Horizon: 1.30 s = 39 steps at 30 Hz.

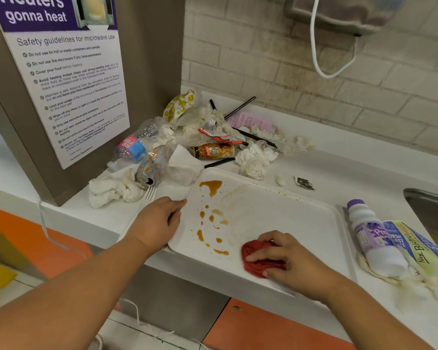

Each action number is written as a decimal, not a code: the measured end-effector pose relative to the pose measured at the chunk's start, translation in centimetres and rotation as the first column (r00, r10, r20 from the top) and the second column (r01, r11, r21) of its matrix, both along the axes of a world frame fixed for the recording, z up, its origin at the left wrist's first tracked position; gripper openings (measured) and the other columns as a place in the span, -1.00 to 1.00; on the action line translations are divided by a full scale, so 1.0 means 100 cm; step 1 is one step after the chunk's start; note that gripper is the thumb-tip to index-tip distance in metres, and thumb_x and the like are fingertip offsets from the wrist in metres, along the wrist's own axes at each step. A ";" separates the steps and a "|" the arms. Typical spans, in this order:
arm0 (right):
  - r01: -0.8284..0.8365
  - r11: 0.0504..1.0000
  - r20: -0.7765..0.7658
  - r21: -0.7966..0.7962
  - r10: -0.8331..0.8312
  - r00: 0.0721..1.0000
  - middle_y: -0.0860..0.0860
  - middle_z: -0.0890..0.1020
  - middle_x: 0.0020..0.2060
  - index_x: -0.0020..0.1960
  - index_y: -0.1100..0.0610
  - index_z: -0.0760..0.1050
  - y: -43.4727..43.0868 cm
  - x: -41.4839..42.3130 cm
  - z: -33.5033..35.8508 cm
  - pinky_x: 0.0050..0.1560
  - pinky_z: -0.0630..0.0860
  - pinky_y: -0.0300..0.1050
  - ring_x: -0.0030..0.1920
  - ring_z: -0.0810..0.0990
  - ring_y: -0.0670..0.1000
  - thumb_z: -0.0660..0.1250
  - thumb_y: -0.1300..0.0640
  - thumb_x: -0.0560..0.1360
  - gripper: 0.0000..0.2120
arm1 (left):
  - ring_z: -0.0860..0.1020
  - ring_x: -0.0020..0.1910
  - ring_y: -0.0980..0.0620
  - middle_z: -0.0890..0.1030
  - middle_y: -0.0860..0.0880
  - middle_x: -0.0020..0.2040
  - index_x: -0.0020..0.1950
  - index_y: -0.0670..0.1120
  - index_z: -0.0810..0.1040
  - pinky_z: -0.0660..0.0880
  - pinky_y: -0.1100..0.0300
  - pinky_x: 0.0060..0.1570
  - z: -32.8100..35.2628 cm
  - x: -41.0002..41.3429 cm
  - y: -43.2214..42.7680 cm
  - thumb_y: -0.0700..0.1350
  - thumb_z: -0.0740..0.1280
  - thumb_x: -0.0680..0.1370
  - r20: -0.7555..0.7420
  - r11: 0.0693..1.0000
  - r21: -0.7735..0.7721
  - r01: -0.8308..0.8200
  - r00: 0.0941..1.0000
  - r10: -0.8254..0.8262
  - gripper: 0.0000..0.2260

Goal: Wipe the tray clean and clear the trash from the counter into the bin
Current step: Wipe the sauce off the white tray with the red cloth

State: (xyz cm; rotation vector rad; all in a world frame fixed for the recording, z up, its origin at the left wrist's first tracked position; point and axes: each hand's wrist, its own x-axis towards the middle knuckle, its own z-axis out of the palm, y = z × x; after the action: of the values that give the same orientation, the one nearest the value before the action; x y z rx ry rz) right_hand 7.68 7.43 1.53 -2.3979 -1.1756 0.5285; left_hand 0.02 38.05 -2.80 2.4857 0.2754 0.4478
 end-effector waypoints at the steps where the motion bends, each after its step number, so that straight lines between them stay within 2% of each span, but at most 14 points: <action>1: -0.042 0.999 0.025 0.013 0.042 0.999 -0.35 0.29 0.24 0.12 -0.35 0.52 0.013 -0.006 -0.003 0.33 0.23 -0.32 0.24 0.26 -0.21 0.39 0.10 0.46 -0.63 | 0.50 -0.06 0.02 0.49 0.02 -0.11 0.33 -0.04 0.50 0.30 0.31 -0.09 0.000 0.000 0.000 -0.17 0.22 0.58 -0.005 1.000 -0.004 0.001 1.000 -0.001 -0.69; 4: -0.122 0.992 0.034 0.015 0.121 0.992 -0.30 0.30 0.25 0.18 -0.29 0.51 0.038 -0.010 -0.001 0.31 0.22 -0.33 0.24 0.26 -0.19 0.36 0.07 0.49 -0.65 | 0.51 -0.05 0.00 0.49 0.01 -0.12 0.33 -0.04 0.49 0.29 0.30 -0.10 0.000 0.000 0.000 -0.14 0.20 0.59 -0.014 1.000 -0.007 0.007 1.000 -0.007 -0.69; 6: -0.117 0.991 -0.023 -0.059 0.116 0.993 -0.28 0.30 0.25 0.18 -0.27 0.53 0.035 0.003 0.008 0.32 0.22 -0.34 0.25 0.26 -0.18 0.37 0.10 0.48 -0.64 | 0.52 -0.05 -0.01 0.50 0.01 -0.12 0.32 -0.05 0.50 0.29 0.30 -0.10 0.000 0.000 0.001 -0.07 0.15 0.57 -0.012 1.000 -0.004 0.010 1.000 -0.010 -0.66; 8: -0.077 0.990 -0.038 -0.121 0.072 0.997 -0.27 0.30 0.25 0.16 -0.27 0.54 0.022 0.017 0.015 0.32 0.23 -0.35 0.27 0.28 -0.17 0.38 0.12 0.48 -0.65 | 0.52 -0.06 0.00 0.49 0.02 -0.13 0.32 -0.05 0.50 0.29 0.30 -0.10 -0.001 0.001 0.002 -0.10 0.18 0.58 -0.006 1.000 -0.009 0.015 1.000 -0.015 -0.68; 12: -0.060 0.996 -0.028 -0.072 0.058 0.998 -0.30 0.29 0.24 0.13 -0.30 0.54 0.028 0.011 0.008 0.26 0.20 -0.46 0.27 0.28 -0.19 0.37 0.11 0.47 -0.64 | 0.47 -0.10 0.08 0.45 0.07 -0.15 0.33 -0.03 0.50 0.31 0.32 -0.08 -0.002 0.002 0.003 -0.15 0.21 0.59 0.006 0.999 -0.026 0.019 1.000 -0.019 -0.69; 16: -0.155 0.988 0.021 0.002 0.155 0.988 -0.33 0.27 0.24 0.21 -0.29 0.49 0.061 -0.006 -0.003 0.32 0.19 -0.37 0.25 0.25 -0.22 0.34 0.05 0.50 -0.66 | 0.53 -0.04 0.03 0.53 0.03 -0.11 0.31 -0.04 0.51 0.31 0.34 -0.06 0.000 -0.001 0.002 -0.03 0.11 0.52 0.006 0.999 -0.034 0.024 1.000 -0.023 -0.60; 20: 0.005 1.000 0.101 -0.015 -0.003 0.995 -0.26 0.28 0.23 0.25 -0.24 0.48 0.052 0.019 -0.003 0.37 0.25 -0.22 0.23 0.29 -0.14 0.34 0.09 0.51 -0.63 | 0.53 -0.04 0.03 0.57 -0.01 -0.08 0.31 -0.03 0.51 0.34 0.32 -0.06 0.000 0.000 0.003 -0.01 0.10 0.49 0.011 0.999 -0.040 0.020 1.000 -0.019 -0.57; 22: 0.035 0.999 0.133 -0.018 -0.032 0.991 -0.27 0.26 0.23 0.27 -0.26 0.45 0.046 0.017 -0.004 0.37 0.25 -0.21 0.23 0.28 -0.13 0.32 0.08 0.52 -0.62 | 0.54 -0.06 0.03 0.57 -0.01 -0.09 0.31 -0.03 0.51 0.35 0.31 -0.07 -0.001 0.000 0.003 -0.01 0.10 0.50 0.023 0.999 -0.037 0.024 0.999 -0.023 -0.57; 27: -0.125 0.992 0.011 -0.025 0.126 0.992 -0.28 0.28 0.26 0.24 -0.31 0.46 0.046 0.005 -0.005 0.34 0.21 -0.34 0.26 0.26 -0.21 0.33 0.04 0.50 -0.63 | 0.53 -0.09 0.06 0.55 0.02 -0.11 0.31 -0.02 0.50 0.32 0.38 -0.10 -0.004 0.001 0.004 -0.01 0.10 0.51 0.033 0.999 -0.029 0.025 0.999 -0.024 -0.58; 29: -0.030 1.000 0.069 0.010 0.029 0.997 -0.24 0.32 0.23 0.23 -0.28 0.48 0.048 0.023 -0.008 0.37 0.26 -0.22 0.25 0.31 -0.15 0.35 0.05 0.49 -0.64 | 0.47 -0.12 0.14 0.49 0.09 -0.14 0.32 -0.02 0.50 0.27 0.50 -0.16 -0.004 0.002 0.003 0.00 0.09 0.51 0.039 0.999 -0.031 0.029 0.999 -0.027 -0.58; 32: 0.217 0.973 0.173 0.075 -0.227 0.958 -0.15 0.35 0.22 0.26 -0.17 0.50 0.061 0.032 -0.015 0.37 0.30 -0.10 0.25 0.35 -0.04 0.34 0.07 0.51 -0.65 | 0.41 -0.14 0.19 0.45 0.12 -0.15 0.33 -0.01 0.49 0.26 0.55 -0.20 -0.004 0.002 0.004 -0.03 0.13 0.54 0.041 0.999 -0.018 0.041 0.998 -0.040 -0.62; 34: 0.152 0.986 0.187 0.074 -0.164 0.969 -0.15 0.33 0.22 0.29 -0.19 0.47 0.070 0.019 -0.018 0.35 0.29 -0.16 0.24 0.33 -0.06 0.32 0.04 0.52 -0.65 | 0.41 -0.14 0.20 0.45 0.12 -0.14 0.33 0.00 0.48 0.26 0.55 -0.20 -0.004 0.002 0.004 -0.09 0.18 0.58 0.039 0.999 -0.014 0.045 0.998 -0.044 -0.67; 37: -0.041 0.999 0.078 0.025 0.039 0.996 -0.22 0.31 0.21 0.29 -0.24 0.44 0.070 0.007 -0.011 0.32 0.22 -0.31 0.23 0.30 -0.16 0.32 0.03 0.52 -0.63 | 0.40 -0.14 0.21 0.45 0.15 -0.14 0.33 0.01 0.49 0.24 0.56 -0.19 -0.005 0.003 0.005 -0.05 0.15 0.56 0.043 0.999 -0.014 0.050 0.998 -0.049 -0.65; 39: -0.036 0.999 0.060 0.001 0.036 0.998 -0.20 0.33 0.21 0.28 -0.23 0.46 0.069 0.019 -0.007 0.32 0.22 -0.33 0.24 0.32 -0.15 0.33 0.05 0.52 -0.63 | 0.41 -0.14 0.20 0.44 0.15 -0.16 0.33 0.00 0.49 0.24 0.56 -0.19 -0.005 0.003 0.005 -0.03 0.13 0.55 0.042 0.999 -0.024 0.043 0.998 -0.042 -0.62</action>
State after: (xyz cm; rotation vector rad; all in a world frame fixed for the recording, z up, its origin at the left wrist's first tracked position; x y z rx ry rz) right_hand 9.59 14.30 0.79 -2.4104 -1.2462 0.4692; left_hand 0.29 38.53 -3.31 2.4497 0.2099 0.4752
